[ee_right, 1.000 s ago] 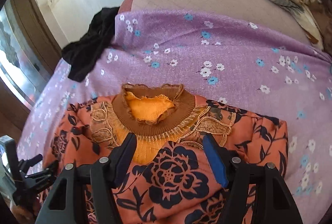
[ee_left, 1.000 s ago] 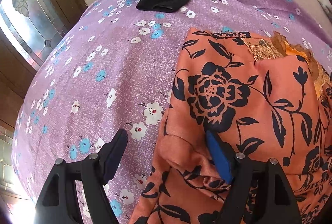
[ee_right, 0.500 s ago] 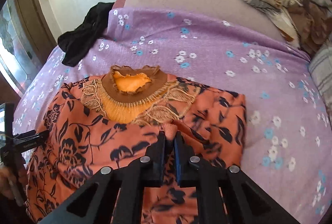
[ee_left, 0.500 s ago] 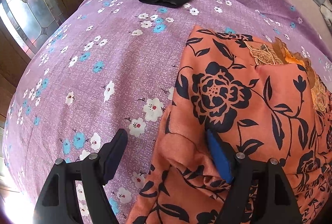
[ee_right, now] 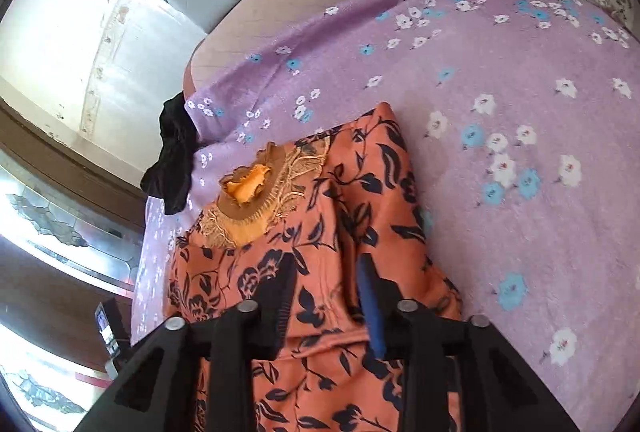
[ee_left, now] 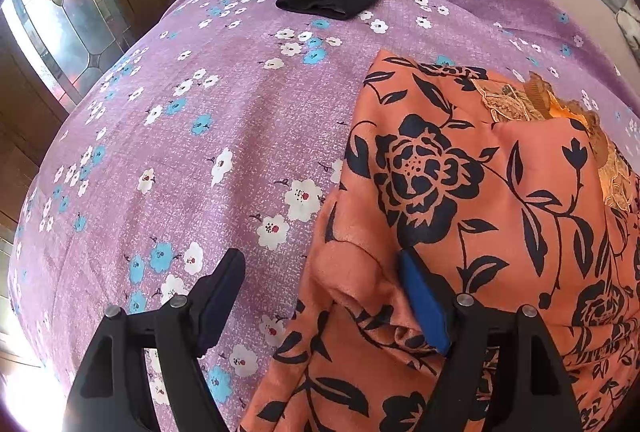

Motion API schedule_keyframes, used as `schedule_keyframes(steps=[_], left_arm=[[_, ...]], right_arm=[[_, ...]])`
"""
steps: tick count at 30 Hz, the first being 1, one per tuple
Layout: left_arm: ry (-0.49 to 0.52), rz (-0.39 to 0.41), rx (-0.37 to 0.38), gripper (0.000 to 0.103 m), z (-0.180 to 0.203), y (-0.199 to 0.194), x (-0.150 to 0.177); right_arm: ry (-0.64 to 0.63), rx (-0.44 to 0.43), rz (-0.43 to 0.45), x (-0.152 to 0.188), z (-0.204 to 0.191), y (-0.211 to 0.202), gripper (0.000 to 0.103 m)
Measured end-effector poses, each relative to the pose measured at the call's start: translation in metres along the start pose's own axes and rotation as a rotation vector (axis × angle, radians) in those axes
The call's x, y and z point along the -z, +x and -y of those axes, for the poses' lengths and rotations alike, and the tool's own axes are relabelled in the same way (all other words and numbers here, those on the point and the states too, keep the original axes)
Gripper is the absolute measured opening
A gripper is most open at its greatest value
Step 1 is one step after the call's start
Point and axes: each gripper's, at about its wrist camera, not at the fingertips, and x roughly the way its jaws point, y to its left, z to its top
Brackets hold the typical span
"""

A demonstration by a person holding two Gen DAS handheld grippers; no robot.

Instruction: Fold small clothes

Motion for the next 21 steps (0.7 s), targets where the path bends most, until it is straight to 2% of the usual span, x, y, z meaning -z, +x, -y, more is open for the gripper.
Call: schedule_keyframes(steps=[2, 5, 7, 9, 10, 12, 14, 16, 17, 18, 19, 21], left_arm=[[0.004, 0.012, 0.0, 0.079, -0.001, -0.006, 0.0], [-0.02, 0.059, -0.01, 0.079, -0.008, -0.014, -0.002], [-0.042, 0.099, -0.045, 0.079, -0.014, -0.018, -0.006], [-0.066, 0.114, -0.058, 0.079, -0.018, -0.017, -0.012], [-0.08, 0.12, -0.063, 0.079, -0.019, -0.017, -0.015], [-0.092, 0.146, -0.091, 0.079, -0.02, -0.015, -0.02], [-0.095, 0.156, -0.12, 0.079, -0.021, -0.015, -0.024], [-0.096, 0.154, -0.1, 0.079, -0.02, -0.015, -0.024], [-0.085, 0.148, -0.095, 0.079, -0.017, -0.014, -0.023], [-0.063, 0.142, -0.101, 0.079, -0.012, -0.012, -0.022], [-0.035, 0.135, -0.117, 0.079, -0.007, -0.009, -0.021], [0.01, 0.117, -0.145, 0.079, 0.002, -0.001, -0.018]], right_arm=[[-0.017, 0.011, 0.007, -0.008, -0.006, 0.021, 0.068], [-0.01, -0.009, -0.049, -0.009, -0.002, 0.053, 0.068], [-0.027, -0.011, -0.095, -0.003, -0.006, 0.073, 0.06], [-0.089, -0.008, -0.11, 0.003, -0.018, 0.083, 0.025], [-0.123, 0.003, -0.103, 0.006, -0.025, 0.084, 0.018], [-0.201, 0.041, -0.04, 0.01, -0.043, 0.071, 0.012], [-0.246, 0.04, 0.065, 0.008, -0.055, 0.044, 0.009], [-0.277, 0.059, 0.159, 0.006, -0.06, 0.017, 0.009], [-0.299, 0.079, 0.176, 0.005, -0.058, 0.01, 0.009], [-0.307, 0.105, 0.154, 0.003, -0.054, 0.011, 0.009], [-0.292, 0.134, 0.072, 0.001, -0.043, 0.023, 0.009], [-0.167, 0.212, -0.088, 0.003, -0.01, 0.053, 0.013]])
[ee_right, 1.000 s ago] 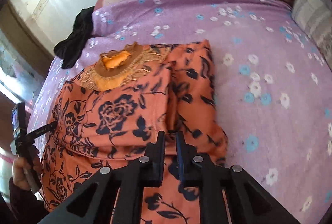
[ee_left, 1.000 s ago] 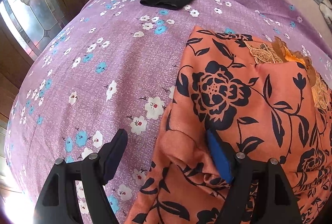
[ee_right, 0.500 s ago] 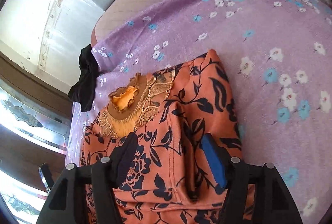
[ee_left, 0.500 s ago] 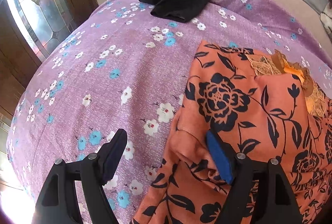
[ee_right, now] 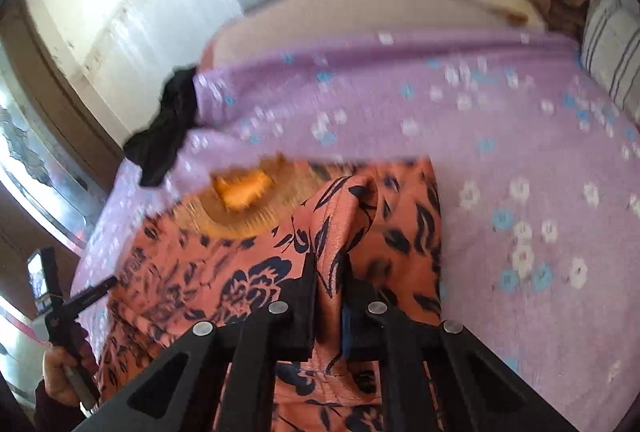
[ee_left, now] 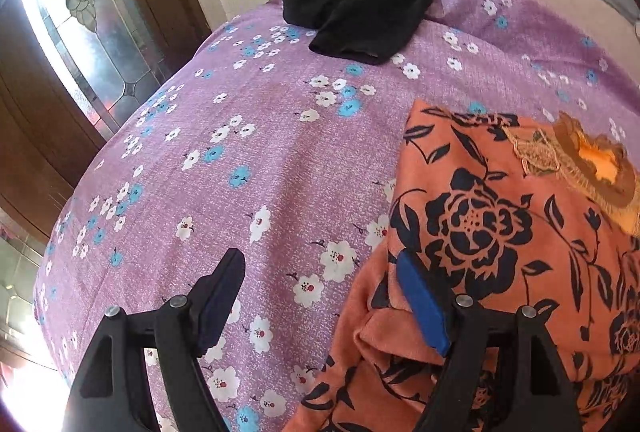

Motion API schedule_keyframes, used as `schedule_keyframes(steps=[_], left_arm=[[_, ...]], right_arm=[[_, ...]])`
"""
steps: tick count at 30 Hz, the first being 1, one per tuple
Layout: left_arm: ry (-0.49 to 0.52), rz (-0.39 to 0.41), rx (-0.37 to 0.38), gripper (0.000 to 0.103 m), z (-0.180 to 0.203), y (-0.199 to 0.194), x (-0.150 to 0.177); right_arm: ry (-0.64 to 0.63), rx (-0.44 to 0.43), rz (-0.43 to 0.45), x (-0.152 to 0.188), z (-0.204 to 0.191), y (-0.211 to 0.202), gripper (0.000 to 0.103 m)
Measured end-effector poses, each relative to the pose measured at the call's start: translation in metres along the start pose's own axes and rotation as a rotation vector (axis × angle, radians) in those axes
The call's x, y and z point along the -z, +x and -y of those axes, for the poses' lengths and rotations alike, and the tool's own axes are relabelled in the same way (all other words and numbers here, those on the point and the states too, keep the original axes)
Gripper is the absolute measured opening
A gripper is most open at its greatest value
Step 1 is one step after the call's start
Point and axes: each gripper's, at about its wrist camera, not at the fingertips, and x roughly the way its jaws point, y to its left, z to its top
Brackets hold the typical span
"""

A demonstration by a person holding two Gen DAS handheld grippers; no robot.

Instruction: Fold small clothes

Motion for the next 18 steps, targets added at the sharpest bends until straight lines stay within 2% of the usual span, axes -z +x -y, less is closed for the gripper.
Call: schedule_keyframes(steps=[1, 3, 4, 7, 8, 9, 11, 14, 15, 17, 18], left_arm=[[0.011, -0.01, -0.002, 0.079, 0.002, 0.001, 0.001], [0.005, -0.004, 0.003, 0.079, -0.001, -0.002, 0.0], [-0.001, 0.013, 0.0, 0.079, -0.004, -0.007, -0.001], [-0.021, 0.101, -0.014, 0.079, -0.012, -0.026, -0.004], [-0.028, 0.132, -0.011, 0.079, -0.014, -0.032, -0.005], [-0.033, 0.162, 0.004, 0.079, -0.014, -0.038, -0.007], [-0.028, 0.195, 0.069, 0.079, -0.009, -0.044, -0.008], [0.047, 0.148, 0.127, 0.08, 0.013, -0.033, -0.003], [0.082, 0.104, 0.13, 0.08, 0.022, -0.023, 0.001], [0.154, -0.021, 0.097, 0.082, 0.039, 0.003, 0.01], [0.143, -0.015, 0.103, 0.084, 0.039, 0.006, 0.013]], right_arm=[[0.055, 0.002, -0.055, 0.002, 0.008, 0.011, 0.013], [0.092, -0.015, -0.041, -0.003, 0.012, 0.004, 0.014], [0.089, 0.004, -0.006, -0.008, 0.011, -0.008, 0.014], [0.085, 0.086, 0.192, -0.013, 0.017, -0.048, 0.014], [0.083, 0.1, 0.242, -0.011, 0.018, -0.056, 0.014], [0.074, 0.073, 0.266, -0.01, 0.017, -0.06, 0.014], [0.046, -0.016, 0.244, -0.013, 0.005, -0.054, 0.014], [-0.014, -0.054, 0.184, -0.009, -0.021, -0.029, 0.014], [-0.03, -0.042, 0.148, -0.01, -0.025, -0.018, 0.014], [-0.042, 0.065, 0.068, -0.006, -0.027, 0.013, 0.014], [-0.04, 0.104, 0.026, -0.005, -0.022, 0.028, 0.012]])
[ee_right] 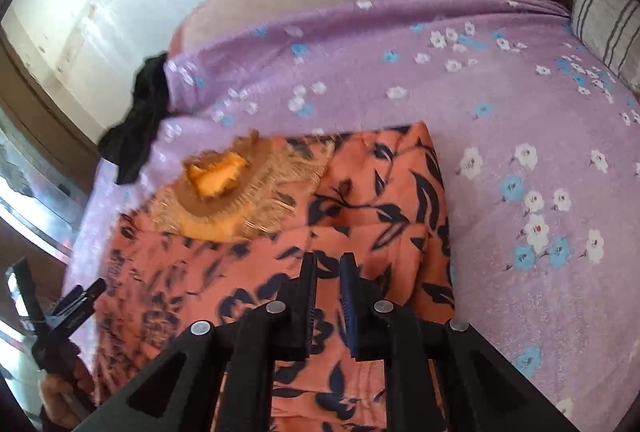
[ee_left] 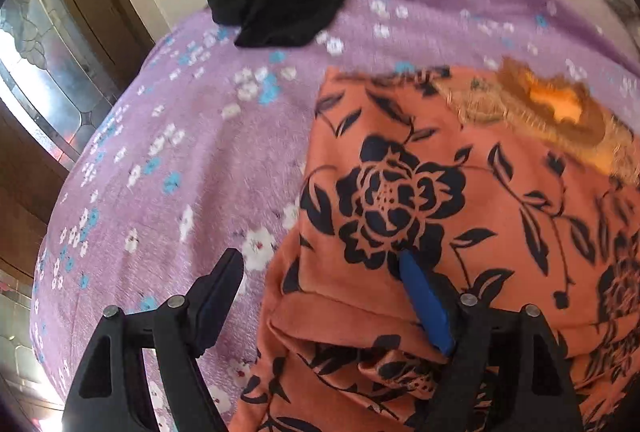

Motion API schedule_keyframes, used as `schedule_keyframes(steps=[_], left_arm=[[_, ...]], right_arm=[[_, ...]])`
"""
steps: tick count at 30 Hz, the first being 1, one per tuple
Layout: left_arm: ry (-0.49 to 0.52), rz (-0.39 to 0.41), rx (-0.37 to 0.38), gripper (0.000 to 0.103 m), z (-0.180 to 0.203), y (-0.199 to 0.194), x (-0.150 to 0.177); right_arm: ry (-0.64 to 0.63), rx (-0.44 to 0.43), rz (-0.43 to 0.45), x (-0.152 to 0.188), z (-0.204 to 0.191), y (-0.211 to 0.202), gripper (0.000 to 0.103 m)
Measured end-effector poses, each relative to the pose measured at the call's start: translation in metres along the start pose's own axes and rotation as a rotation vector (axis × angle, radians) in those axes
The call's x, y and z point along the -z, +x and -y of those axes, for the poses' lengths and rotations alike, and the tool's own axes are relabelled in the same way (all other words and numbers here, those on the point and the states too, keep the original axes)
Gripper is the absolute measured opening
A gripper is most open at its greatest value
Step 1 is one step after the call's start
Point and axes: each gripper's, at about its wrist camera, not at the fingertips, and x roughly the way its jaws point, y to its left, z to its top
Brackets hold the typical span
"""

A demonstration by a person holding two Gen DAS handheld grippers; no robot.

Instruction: Fold small clothes

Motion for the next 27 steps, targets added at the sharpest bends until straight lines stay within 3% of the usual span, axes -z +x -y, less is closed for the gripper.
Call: schedule_keyframes(steps=[2, 4, 7, 10, 13, 16, 19, 21, 23, 24, 27], left_arm=[[-0.031, 0.003, -0.003, 0.088, -0.005, -0.005, -0.002], [-0.054, 0.024, 0.043, 0.088, -0.01, -0.011, -0.004], [-0.068, 0.095, 0.063, 0.088, -0.009, -0.024, -0.005], [-0.012, 0.096, 0.132, 0.088, 0.01, -0.026, -0.002], [0.128, 0.022, 0.142, 0.088, 0.043, -0.012, 0.008], [0.187, 0.083, 0.087, 0.088, 0.056, -0.023, 0.011], [0.175, 0.127, 0.158, 0.088, 0.057, -0.036, 0.01], [0.198, 0.105, 0.148, 0.091, 0.067, -0.033, 0.014], [0.215, 0.085, 0.109, 0.094, 0.075, -0.021, 0.021], [0.187, 0.124, 0.093, 0.102, 0.073, -0.022, 0.024], [0.123, 0.083, 0.124, 0.103, 0.064, -0.016, 0.02]], right_arm=[[0.008, -0.024, 0.013, 0.005, 0.005, 0.002, 0.012], [-0.014, -0.044, 0.038, 0.003, -0.001, -0.01, 0.014], [-0.092, -0.192, 0.108, 0.007, -0.023, -0.032, 0.015], [-0.184, -0.284, 0.042, 0.022, -0.054, -0.021, 0.015], [-0.241, -0.239, -0.087, 0.043, -0.078, 0.014, 0.016], [-0.27, -0.238, -0.061, 0.043, -0.083, 0.001, 0.016], [-0.231, -0.326, -0.01, 0.04, -0.078, -0.015, 0.016], [-0.26, -0.308, -0.035, 0.041, -0.082, -0.011, 0.017], [-0.269, -0.264, -0.135, 0.045, -0.085, 0.011, 0.026], [-0.268, -0.274, -0.106, 0.047, -0.084, 0.011, 0.026], [-0.278, -0.288, -0.088, 0.047, -0.085, 0.008, 0.026]])
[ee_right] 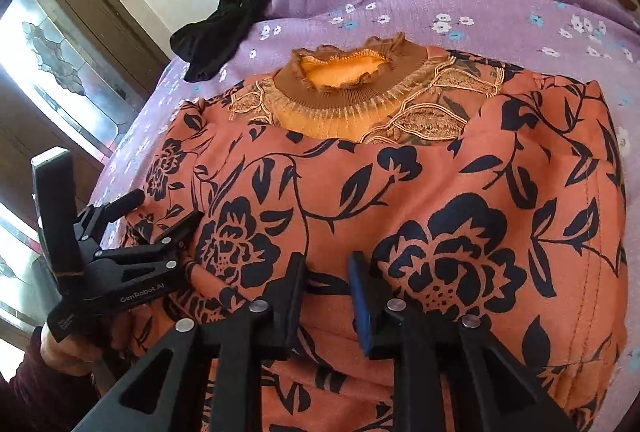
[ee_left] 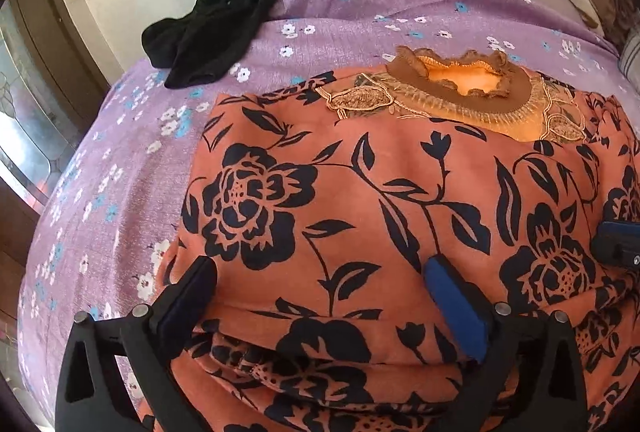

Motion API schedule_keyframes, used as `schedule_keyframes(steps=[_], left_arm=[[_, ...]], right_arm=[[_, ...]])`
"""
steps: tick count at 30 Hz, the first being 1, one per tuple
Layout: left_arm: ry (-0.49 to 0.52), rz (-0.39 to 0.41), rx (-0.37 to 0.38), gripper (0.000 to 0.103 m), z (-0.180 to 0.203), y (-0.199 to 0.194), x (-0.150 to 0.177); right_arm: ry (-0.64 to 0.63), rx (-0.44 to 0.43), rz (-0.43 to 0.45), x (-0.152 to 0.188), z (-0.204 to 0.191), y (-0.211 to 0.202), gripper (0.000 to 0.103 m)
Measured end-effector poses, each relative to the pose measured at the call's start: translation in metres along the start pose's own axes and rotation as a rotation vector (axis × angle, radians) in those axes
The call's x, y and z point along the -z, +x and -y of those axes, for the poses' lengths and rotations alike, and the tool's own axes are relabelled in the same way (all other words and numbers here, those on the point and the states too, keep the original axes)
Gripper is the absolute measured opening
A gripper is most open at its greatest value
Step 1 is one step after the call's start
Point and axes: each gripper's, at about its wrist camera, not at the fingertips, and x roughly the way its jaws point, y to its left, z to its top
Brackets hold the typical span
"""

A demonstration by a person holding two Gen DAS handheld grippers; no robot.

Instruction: Fold small clothes

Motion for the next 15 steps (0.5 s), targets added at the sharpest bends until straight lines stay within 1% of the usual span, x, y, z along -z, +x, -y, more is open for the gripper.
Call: schedule_keyframes(steps=[2, 3, 7, 10, 13, 14, 15], left_arm=[[-0.055, -0.028, 0.053, 0.103, -0.009, 0.005, 0.0], [-0.065, -0.029, 0.063, 0.103, -0.011, 0.006, 0.001], [-0.048, -0.015, 0.039, 0.103, -0.008, 0.005, 0.001], [-0.06, -0.022, 0.048, 0.103, -0.009, 0.005, 0.002], [-0.067, -0.026, 0.051, 0.103, -0.01, 0.004, 0.002], [-0.067, -0.027, 0.052, 0.103, -0.01, 0.004, 0.002], [-0.067, -0.029, 0.054, 0.103, -0.011, 0.005, 0.002]], right_arm=[[0.02, -0.013, 0.003, 0.001, 0.002, 0.0, 0.027], [0.026, -0.018, 0.005, 0.001, 0.003, 0.001, 0.026], [0.033, -0.027, 0.011, 0.001, 0.005, 0.0, 0.027], [0.042, -0.047, 0.025, 0.002, 0.007, 0.001, 0.031], [0.022, -0.078, 0.035, 0.004, 0.003, 0.001, 0.044], [0.004, -0.1, 0.039, 0.004, 0.0, 0.002, 0.059], [-0.019, -0.101, 0.041, 0.005, -0.005, 0.003, 0.068]])
